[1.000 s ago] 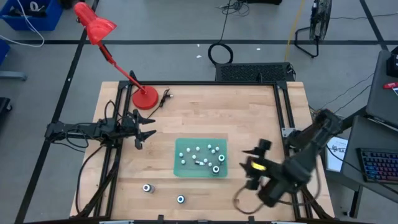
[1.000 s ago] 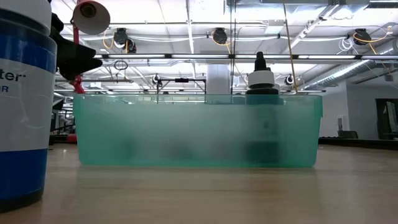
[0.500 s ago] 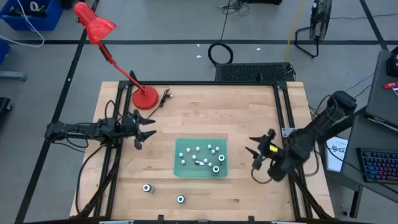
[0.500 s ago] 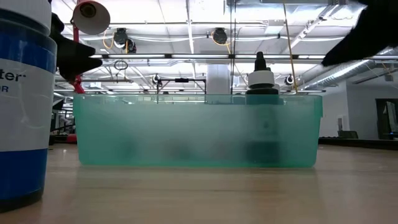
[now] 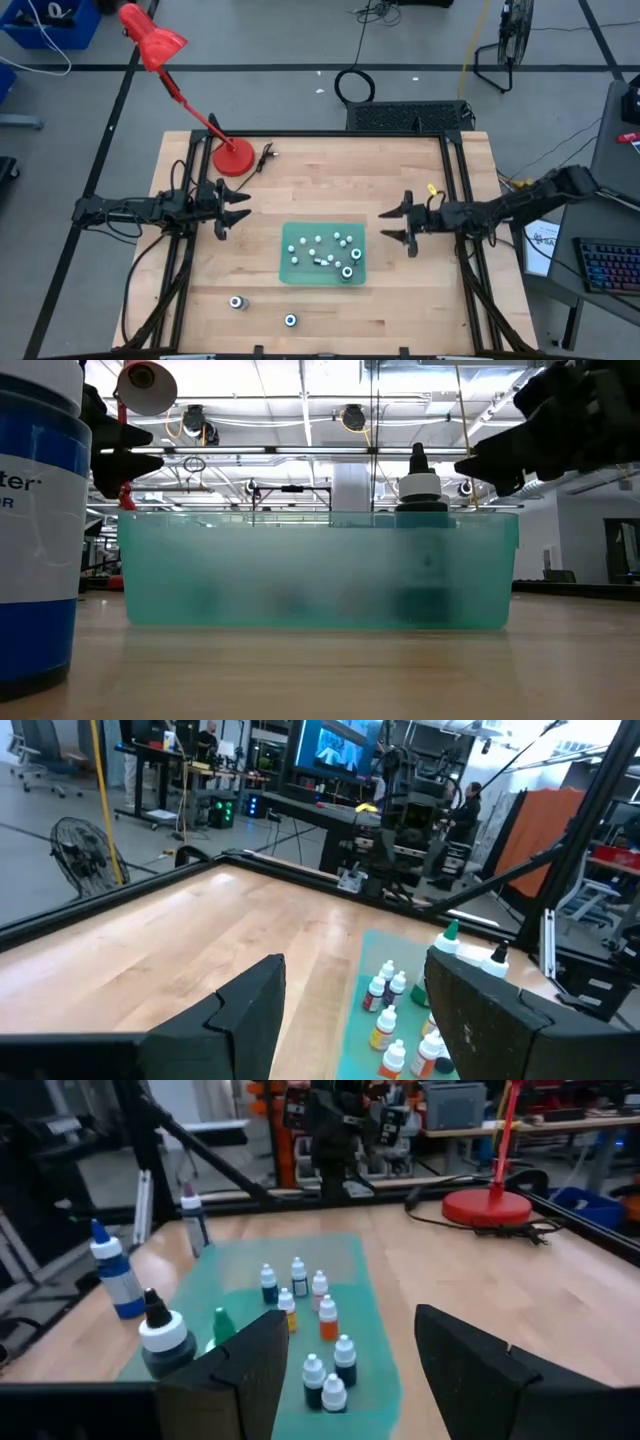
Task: Pick & Place food coloring
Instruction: Put the large violet food coloring bottle into the green bin
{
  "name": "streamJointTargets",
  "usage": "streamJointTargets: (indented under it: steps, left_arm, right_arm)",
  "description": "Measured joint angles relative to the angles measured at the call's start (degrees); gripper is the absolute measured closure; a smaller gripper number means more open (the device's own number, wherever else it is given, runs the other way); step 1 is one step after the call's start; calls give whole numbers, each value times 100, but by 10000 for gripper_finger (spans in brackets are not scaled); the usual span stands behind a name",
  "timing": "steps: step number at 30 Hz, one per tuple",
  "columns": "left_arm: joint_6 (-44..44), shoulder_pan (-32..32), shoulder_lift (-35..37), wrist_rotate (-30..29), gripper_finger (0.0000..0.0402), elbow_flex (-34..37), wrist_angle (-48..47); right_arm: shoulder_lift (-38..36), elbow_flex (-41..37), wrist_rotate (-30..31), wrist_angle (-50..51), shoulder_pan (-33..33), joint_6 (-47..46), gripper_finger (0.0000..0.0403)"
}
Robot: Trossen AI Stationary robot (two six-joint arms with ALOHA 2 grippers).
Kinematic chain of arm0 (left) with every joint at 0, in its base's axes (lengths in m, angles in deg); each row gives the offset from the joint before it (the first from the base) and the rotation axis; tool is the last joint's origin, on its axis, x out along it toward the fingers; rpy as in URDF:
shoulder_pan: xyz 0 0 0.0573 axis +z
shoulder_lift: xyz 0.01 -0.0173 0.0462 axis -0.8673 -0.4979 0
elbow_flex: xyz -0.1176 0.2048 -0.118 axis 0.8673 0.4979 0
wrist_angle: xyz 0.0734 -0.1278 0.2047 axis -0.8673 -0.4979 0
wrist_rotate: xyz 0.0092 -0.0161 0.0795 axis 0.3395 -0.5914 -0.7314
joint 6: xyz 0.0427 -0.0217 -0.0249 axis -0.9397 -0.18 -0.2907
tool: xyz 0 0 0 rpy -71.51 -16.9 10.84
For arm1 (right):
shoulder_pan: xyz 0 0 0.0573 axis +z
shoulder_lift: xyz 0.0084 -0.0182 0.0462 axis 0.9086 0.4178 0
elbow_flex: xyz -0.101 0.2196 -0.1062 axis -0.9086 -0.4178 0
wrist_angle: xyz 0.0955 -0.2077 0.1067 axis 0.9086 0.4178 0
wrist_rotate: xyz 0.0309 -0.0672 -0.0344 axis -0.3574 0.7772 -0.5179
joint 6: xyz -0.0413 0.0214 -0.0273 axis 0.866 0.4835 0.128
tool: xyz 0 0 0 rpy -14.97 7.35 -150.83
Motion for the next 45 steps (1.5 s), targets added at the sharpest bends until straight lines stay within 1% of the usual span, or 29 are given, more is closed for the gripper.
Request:
streamJointTargets:
  steps: [2, 4, 6, 9, 11, 15, 20, 22, 24, 27, 30, 32, 35, 37, 40, 42, 45]
  left_arm:
    - [-19, 0, 0, 0, 160, 0, 2]
    - [-20, 0, 0, 0, 160, 0, 2]
    - [-20, 0, 0, 0, 160, 0, 2]
    - [14, 0, 0, 0, 160, 0, -1]
    - [126, 0, 0, 3, 160, 0, 0]
    - [151, 0, 0, 0, 160, 0, -47]
    - [190, 2, 0, 0, 160, 0, -81]
    - [293, 2, 0, -4, 160, 0, -81]
    - [259, 2, 0, -55, 160, 0, -82]
    - [232, 4, 0, -200, 160, 0, -83]
    - [535, 4, 0, -160, 160, 0, -84]
    - [683, 4, 0, 83, 160, 0, -56]
    - [1208, -17, -41, 944, 160, -133, -28]
    - [1528, -127, -248, 1378, 160, -436, -51]
    - [1469, -440, -865, 1523, 160, -1074, -140]
    - [1240, -753, -1525, 1575, 160, -1638, -124]
    - [863, -1408, -2799, 1626, 160, -2626, -239]
  right_arm:
    - [-191, -140, -420, -43, -398, 26, 195]
    - [-456, -258, -628, -38, -739, 133, 195]
    - [-809, -397, -754, -47, -1000, 242, 195]
    - [-1480, -602, -777, 106, -1247, 311, 195]
    - [-2019, -665, -776, 585, -1339, 330, 195]
    - [-3031, -665, -731, 1872, -1406, 267, 195]
    - [-4157, -652, -204, 3447, -1413, 152, 195]
    - [-4497, -654, -94, 3704, -1413, 175, 195]
    - [-4721, -655, -40, 3840, -1413, 237, 195]
    - [-4808, -661, -39, 3833, -1413, 170, 195]
    - [-4766, -661, -35, 3750, -1413, 101, 195]
    - [-4770, -665, -27, 3697, -1413, 97, 195]
    - [-4767, -665, -26, 3676, -1413, 90, 195]
    - [-4768, -665, -26, 3653, -1413, 90, 195]
    - [-4768, -665, -26, 3636, -1411, 90, 195]
    - [-4768, -665, -26, 3619, -1411, 90, 195]
    - [-4768, -665, -22, 3553, -1411, 90, 195]
